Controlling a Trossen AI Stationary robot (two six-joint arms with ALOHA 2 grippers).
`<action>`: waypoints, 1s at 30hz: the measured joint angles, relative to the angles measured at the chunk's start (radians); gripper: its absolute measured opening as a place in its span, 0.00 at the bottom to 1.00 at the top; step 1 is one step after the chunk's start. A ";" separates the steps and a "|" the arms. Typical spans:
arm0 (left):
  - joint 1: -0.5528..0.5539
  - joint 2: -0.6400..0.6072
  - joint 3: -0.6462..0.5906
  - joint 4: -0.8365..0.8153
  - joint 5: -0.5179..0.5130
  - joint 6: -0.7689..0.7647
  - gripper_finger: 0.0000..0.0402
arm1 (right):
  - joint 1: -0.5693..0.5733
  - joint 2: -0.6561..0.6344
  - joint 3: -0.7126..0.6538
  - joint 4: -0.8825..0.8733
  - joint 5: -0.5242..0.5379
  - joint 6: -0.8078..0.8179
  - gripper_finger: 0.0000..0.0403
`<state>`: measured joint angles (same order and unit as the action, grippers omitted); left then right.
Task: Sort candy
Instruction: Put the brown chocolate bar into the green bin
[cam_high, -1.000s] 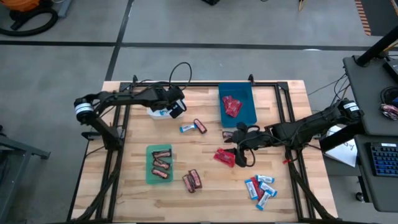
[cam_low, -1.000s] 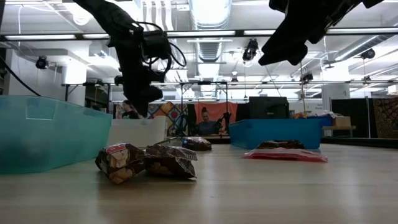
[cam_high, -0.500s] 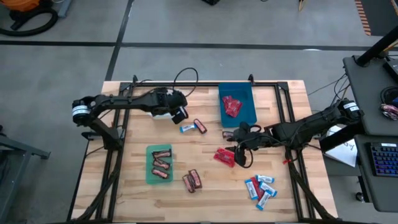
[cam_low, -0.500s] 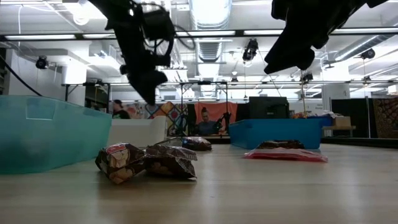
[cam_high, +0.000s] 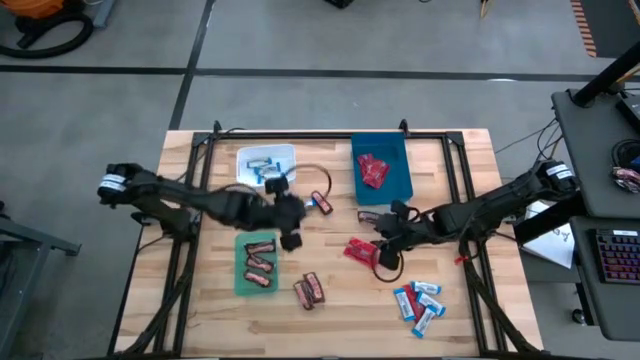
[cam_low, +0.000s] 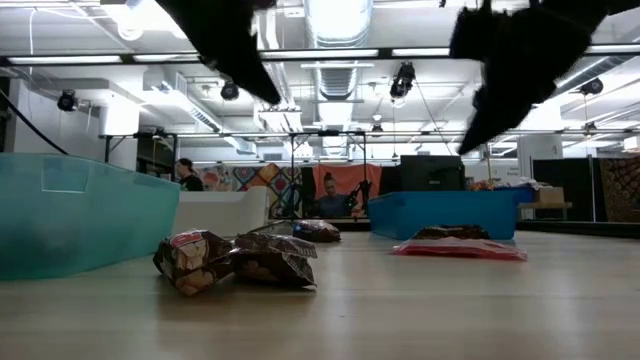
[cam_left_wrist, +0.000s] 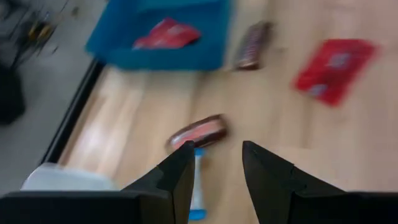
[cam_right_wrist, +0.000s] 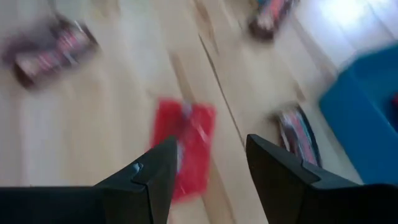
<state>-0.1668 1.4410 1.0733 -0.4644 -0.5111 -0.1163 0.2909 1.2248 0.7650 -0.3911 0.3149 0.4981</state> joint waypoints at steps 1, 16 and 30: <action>-0.026 0.000 0.000 0.009 0.000 0.008 0.29 | 0.000 0.001 0.000 -0.040 0.000 0.001 0.46; -0.136 0.000 0.000 0.073 -0.005 0.013 0.29 | -0.001 0.136 -0.056 -0.134 0.155 -0.038 0.46; -0.155 0.000 -0.102 0.211 -0.001 0.065 0.26 | -0.021 0.225 -0.062 -0.090 0.221 -0.037 0.46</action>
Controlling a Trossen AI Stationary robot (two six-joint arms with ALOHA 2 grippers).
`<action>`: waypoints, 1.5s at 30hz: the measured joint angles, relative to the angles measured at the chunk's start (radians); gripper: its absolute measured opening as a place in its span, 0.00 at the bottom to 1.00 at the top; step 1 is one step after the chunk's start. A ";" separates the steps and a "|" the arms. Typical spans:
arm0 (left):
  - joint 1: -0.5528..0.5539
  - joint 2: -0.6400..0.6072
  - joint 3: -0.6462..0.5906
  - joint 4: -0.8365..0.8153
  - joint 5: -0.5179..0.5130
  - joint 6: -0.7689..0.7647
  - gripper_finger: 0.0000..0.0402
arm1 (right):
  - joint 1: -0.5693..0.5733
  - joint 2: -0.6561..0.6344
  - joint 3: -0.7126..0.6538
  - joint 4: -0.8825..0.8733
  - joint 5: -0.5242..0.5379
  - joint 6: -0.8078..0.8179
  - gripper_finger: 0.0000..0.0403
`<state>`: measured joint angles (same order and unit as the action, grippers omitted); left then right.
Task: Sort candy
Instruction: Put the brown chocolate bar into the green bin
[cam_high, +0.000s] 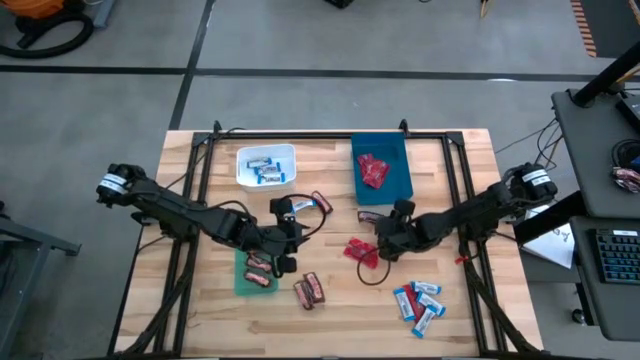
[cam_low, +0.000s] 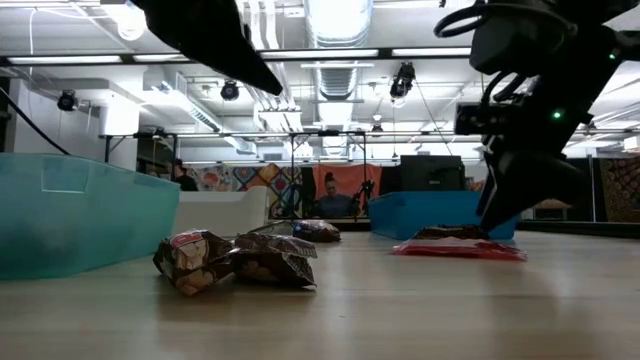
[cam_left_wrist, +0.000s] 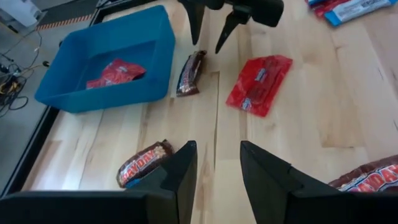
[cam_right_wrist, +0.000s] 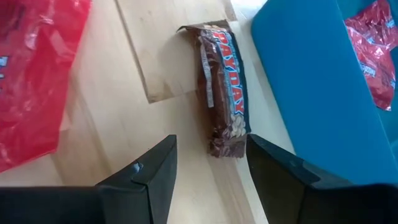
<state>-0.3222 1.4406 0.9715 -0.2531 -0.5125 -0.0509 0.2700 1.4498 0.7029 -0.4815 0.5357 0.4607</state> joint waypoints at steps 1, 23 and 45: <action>0.000 0.000 -0.009 0.016 0.000 -0.001 0.26 | -0.004 0.001 0.000 0.001 0.000 0.000 0.46; 0.000 0.001 -0.057 0.135 0.026 -0.029 0.25 | -0.033 0.037 -0.065 0.154 -0.073 0.013 0.03; 0.000 0.002 -0.066 0.149 0.026 -0.037 0.25 | 0.010 -0.108 -0.066 0.204 -0.041 0.035 0.03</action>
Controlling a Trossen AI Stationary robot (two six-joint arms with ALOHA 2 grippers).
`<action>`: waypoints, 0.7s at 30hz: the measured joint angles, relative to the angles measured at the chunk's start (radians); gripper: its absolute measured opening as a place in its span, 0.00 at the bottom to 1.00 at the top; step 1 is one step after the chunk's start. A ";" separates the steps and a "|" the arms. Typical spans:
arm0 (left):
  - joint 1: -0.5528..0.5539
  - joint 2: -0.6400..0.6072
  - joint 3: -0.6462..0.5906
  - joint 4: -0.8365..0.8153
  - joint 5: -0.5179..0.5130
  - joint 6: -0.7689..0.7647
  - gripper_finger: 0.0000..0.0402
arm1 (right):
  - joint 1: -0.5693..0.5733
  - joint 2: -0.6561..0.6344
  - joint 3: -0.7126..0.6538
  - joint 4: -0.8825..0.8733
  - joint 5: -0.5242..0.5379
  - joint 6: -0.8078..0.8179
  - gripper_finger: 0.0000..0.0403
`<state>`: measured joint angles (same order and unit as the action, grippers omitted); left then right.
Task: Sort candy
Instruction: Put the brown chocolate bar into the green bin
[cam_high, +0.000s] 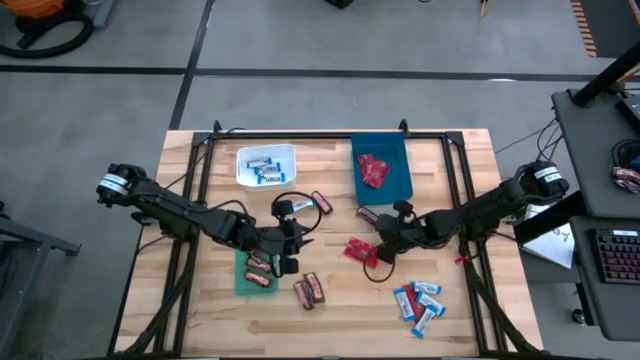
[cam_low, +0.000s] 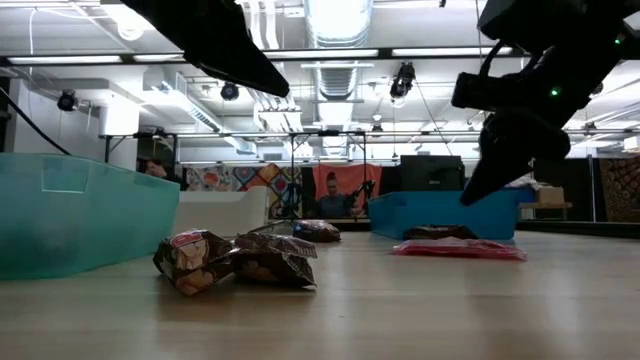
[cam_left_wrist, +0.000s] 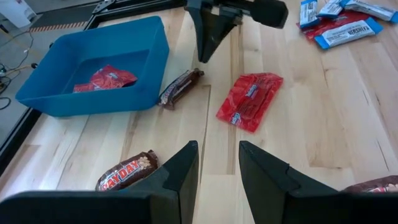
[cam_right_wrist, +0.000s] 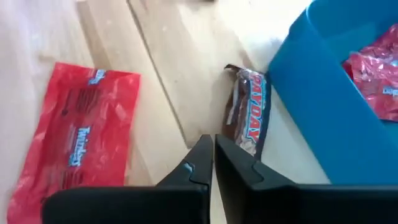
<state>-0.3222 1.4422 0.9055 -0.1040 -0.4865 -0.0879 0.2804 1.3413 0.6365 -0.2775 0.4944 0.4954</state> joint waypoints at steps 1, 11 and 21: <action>0.000 0.000 0.000 0.002 0.000 0.000 0.25 | -0.002 -0.002 0.000 -0.001 -0.011 0.003 0.05; 0.000 0.000 -0.016 0.025 0.000 0.000 0.25 | -0.007 0.051 0.000 -0.001 0.084 0.012 0.43; 0.000 0.001 -0.097 0.184 0.000 0.009 0.25 | -0.057 0.199 0.000 0.049 0.061 0.048 0.56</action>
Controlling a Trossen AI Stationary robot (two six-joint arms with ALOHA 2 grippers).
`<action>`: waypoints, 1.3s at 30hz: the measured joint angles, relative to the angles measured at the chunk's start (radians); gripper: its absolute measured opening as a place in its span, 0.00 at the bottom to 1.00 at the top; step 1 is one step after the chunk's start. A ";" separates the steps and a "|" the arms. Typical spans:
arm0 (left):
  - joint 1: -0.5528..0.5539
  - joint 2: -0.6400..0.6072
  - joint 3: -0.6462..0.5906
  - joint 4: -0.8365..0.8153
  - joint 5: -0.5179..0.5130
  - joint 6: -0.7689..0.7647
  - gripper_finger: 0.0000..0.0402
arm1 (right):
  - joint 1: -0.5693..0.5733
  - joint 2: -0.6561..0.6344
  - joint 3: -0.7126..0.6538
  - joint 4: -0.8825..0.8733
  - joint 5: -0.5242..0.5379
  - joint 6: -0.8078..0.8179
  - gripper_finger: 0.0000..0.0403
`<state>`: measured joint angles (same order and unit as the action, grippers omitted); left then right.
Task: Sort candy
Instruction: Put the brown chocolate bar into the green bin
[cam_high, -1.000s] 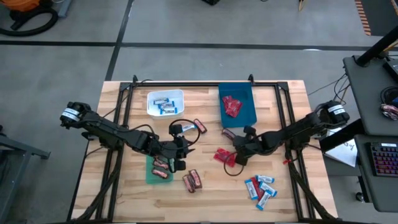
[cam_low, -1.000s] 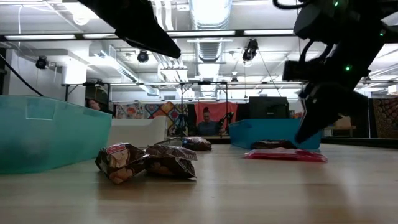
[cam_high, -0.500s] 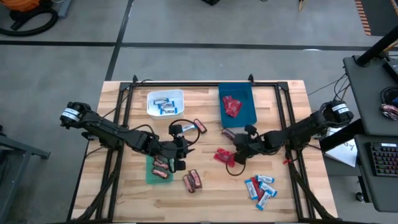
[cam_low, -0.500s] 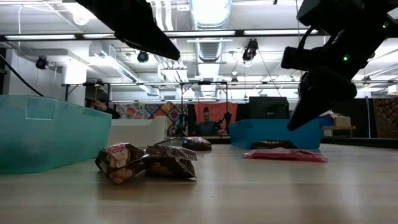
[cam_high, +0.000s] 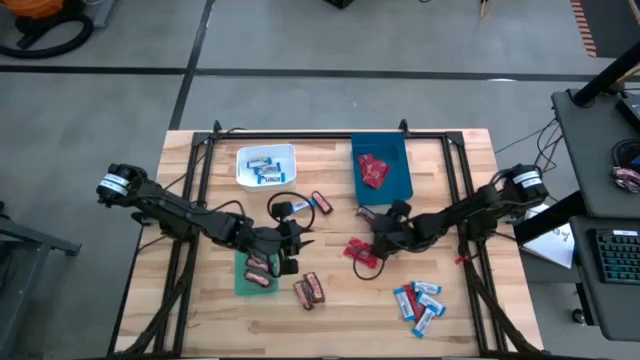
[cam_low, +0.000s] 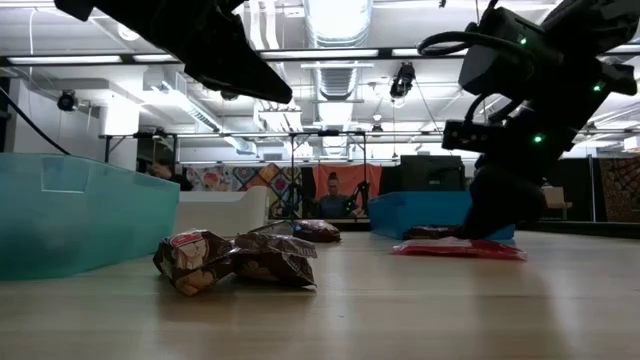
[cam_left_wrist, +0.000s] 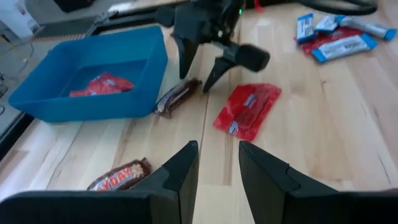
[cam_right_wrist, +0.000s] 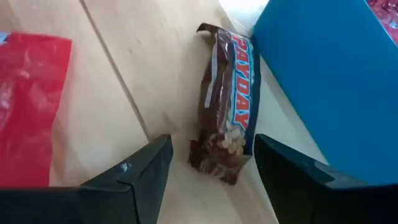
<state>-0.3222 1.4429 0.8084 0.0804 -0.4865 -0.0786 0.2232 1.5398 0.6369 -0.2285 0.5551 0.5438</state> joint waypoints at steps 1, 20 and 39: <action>0.000 0.000 -0.008 0.022 0.000 0.009 0.25 | -0.006 0.015 0.001 0.017 0.002 -0.001 0.55; 0.000 0.000 -0.091 0.306 0.009 0.051 0.25 | -0.007 -0.072 -0.004 0.080 -0.130 -0.045 0.02; 0.007 0.024 -0.270 0.858 0.115 0.090 0.39 | 0.079 -0.190 -0.005 0.717 -0.402 -0.496 0.02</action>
<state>-0.3153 1.4674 0.5383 0.9386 -0.3715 0.0118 0.3023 1.3500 0.6323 0.4887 0.1532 0.0473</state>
